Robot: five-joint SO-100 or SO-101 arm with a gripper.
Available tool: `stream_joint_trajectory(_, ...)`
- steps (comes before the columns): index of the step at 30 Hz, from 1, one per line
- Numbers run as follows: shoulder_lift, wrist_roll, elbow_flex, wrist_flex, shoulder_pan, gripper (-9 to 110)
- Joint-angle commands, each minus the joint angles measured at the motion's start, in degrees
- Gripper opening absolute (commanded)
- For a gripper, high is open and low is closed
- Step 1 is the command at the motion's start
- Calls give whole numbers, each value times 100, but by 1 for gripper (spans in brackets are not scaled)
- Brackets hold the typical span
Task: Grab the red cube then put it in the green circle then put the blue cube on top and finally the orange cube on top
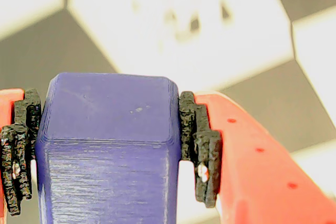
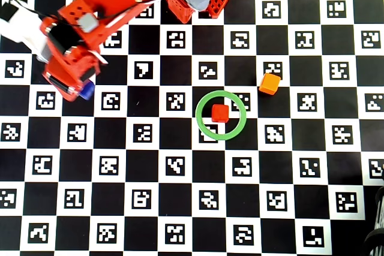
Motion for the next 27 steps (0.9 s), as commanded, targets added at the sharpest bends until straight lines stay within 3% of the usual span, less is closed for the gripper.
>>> stream_joint_trajectory(1,677,-26,-624,396,-826,11)
stream_joint_trajectory(9,949,703,-422,677,-2373,11)
stream_joint_trajectory(27,1758,2408,2048,-483,-4447,11)
